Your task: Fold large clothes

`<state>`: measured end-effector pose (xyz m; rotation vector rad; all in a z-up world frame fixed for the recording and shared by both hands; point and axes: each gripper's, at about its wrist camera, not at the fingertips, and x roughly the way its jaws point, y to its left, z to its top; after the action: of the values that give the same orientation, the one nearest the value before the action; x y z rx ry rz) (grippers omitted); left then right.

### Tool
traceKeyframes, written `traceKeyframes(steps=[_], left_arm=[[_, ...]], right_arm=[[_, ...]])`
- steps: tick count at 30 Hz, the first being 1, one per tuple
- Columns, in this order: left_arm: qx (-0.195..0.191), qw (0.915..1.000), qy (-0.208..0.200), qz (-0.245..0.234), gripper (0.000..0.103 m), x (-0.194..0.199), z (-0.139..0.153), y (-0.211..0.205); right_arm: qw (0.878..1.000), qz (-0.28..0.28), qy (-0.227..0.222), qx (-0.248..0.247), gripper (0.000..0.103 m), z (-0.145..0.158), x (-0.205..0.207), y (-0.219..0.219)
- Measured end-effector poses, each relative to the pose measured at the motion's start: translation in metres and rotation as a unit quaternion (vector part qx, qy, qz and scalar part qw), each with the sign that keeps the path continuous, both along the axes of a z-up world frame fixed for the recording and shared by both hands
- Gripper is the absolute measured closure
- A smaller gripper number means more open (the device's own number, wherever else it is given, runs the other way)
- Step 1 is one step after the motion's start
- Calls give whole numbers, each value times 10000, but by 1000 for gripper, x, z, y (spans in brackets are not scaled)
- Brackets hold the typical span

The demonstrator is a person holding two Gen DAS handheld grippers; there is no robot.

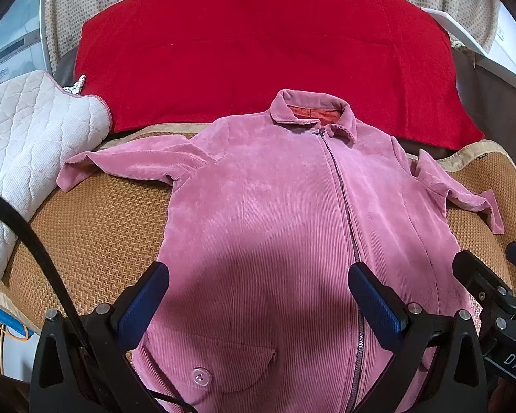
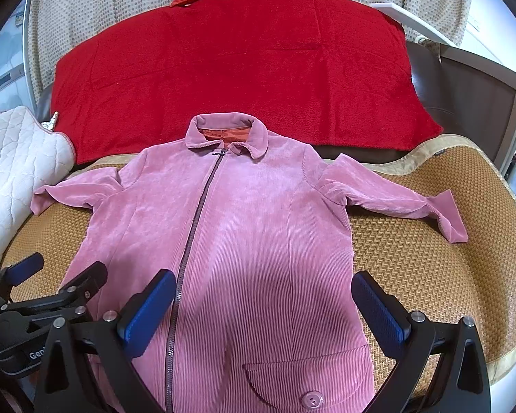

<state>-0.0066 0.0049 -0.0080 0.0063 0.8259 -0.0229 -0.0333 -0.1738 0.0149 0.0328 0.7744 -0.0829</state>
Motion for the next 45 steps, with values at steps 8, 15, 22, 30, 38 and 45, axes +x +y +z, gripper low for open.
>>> traceKeyframes(steps=[8, 15, 22, 30, 38, 45], left_arm=[[4, 10000, 3, -11, 0, -2, -1, -1], [4, 10000, 2, -7, 0, -2, -1, -2], [17, 10000, 10, -12, 0, -2, -2, -3], [-150, 9995, 132, 253, 0, 16, -11, 32], [-78, 9857, 394, 1636, 0, 71, -43, 146], [-333, 9617, 634, 2647, 0, 99, -73, 217]], right_arm=[[10000, -6, 8, -1, 0, -1, -1, 1], [10000, -15, 8, -4, 0, -1, -1, 2], [10000, -14, 28, 6, 0, -2, 0, 1], [9956, 42, 172, 923, 0, -14, 0, -31], [8905, -1529, -198, 4281, 0, -66, -9, -237], [7776, -2390, -607, 5784, 4, -111, 30, -348]])
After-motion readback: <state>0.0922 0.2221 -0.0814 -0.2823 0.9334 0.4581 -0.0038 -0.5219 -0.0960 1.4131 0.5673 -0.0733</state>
